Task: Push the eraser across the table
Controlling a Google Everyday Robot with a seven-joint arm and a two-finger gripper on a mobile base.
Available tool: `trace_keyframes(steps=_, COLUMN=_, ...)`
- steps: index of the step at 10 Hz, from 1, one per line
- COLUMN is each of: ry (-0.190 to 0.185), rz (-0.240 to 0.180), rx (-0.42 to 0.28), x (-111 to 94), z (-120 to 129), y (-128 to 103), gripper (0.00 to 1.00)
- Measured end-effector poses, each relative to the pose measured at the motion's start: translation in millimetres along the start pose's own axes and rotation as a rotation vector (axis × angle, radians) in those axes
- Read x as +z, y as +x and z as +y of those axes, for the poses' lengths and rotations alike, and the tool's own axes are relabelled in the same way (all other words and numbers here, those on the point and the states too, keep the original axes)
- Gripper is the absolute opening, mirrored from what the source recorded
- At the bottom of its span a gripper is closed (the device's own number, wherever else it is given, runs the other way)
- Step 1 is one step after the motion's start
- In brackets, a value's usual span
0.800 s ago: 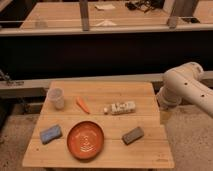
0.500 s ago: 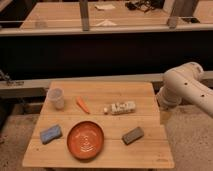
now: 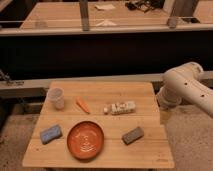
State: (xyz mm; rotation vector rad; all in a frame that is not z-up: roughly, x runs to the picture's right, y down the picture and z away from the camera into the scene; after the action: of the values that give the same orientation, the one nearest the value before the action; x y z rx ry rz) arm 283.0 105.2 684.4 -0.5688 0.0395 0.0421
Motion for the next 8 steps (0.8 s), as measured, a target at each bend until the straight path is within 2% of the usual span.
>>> trace_keyframes(steps=5, ry=-0.001, rz=0.000, rx=-0.001, x=0.5, z=0.3, y=-0.1, gripper=0.78)
trace_keyframes(steps=6, ry=0.003, rz=-0.003, rx=-0.015, x=5.2, z=3.3, y=-5.9, gripper=0.68)
trace_keyframes(steps=8, ry=0.011, rz=-0.014, rx=-0.045, x=19.5, z=11.4, y=-29.2, gripper=0.63)
